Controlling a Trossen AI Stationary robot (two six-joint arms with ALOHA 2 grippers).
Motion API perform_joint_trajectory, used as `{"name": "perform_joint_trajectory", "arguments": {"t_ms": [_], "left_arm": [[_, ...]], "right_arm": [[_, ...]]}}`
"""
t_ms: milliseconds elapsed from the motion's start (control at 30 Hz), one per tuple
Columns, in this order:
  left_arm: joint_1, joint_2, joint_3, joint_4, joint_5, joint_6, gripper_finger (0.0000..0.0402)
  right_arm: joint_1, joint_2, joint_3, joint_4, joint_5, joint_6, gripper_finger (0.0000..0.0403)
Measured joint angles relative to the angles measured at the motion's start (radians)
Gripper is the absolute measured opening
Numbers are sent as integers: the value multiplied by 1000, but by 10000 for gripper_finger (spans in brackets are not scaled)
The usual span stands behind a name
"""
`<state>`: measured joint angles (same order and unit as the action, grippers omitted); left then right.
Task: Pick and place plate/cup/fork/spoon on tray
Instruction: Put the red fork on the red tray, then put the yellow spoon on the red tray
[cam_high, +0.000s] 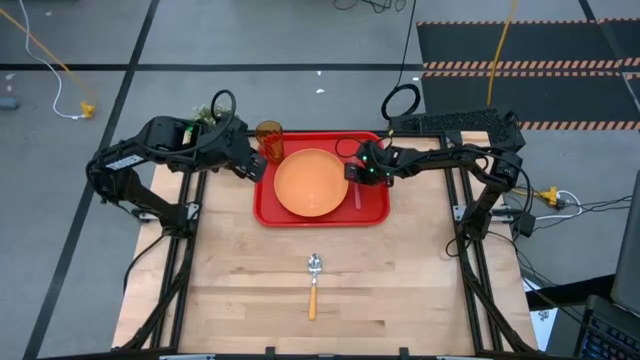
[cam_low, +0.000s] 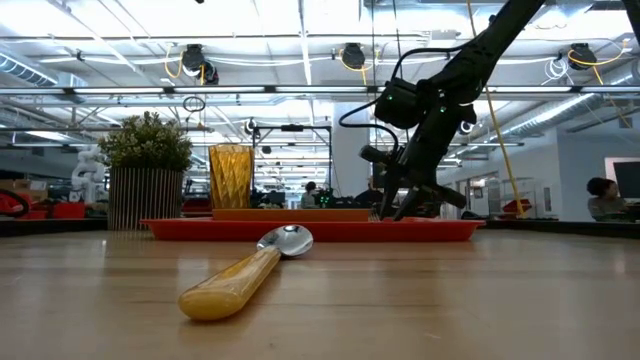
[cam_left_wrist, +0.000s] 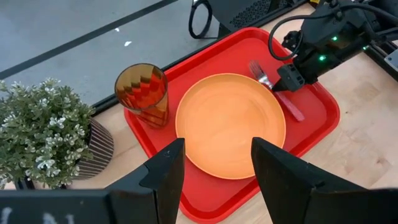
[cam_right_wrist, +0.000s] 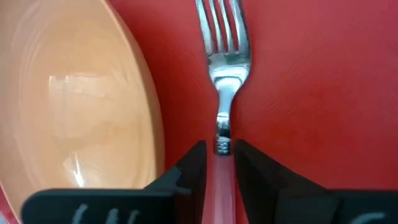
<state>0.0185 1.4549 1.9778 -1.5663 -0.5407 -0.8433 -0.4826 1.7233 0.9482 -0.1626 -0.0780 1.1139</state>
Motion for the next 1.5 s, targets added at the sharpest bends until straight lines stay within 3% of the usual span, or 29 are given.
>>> {"name": "perform_joint_trajectory", "arguments": {"t_ms": [400, 767, 900, 1067, 1267, 1500], "left_arm": [[0, 0, 0, 0, 1, -5, 186], [-21, 0, -5, 2, 45, -58, 186], [-34, -1, -70, -1, 75, -239, 186], [-68, -1, -188, 20, 201, -370, 186], [-144, 1, -370, 182, 313, -394, 186], [-235, 1, -480, 338, 419, -447, 186]], "right_arm": [[-3, -12, 0, -11, -12, -2, 82], [-27, -150, 1, -167, -22, -85, 82], [-27, -202, 1, -246, -28, -105, 82], [-2, -284, 1, -349, -30, -66, 82], [85, -405, 1, -428, -31, 27, 82], [228, -530, 1, -513, 1, 116, 82]]}}
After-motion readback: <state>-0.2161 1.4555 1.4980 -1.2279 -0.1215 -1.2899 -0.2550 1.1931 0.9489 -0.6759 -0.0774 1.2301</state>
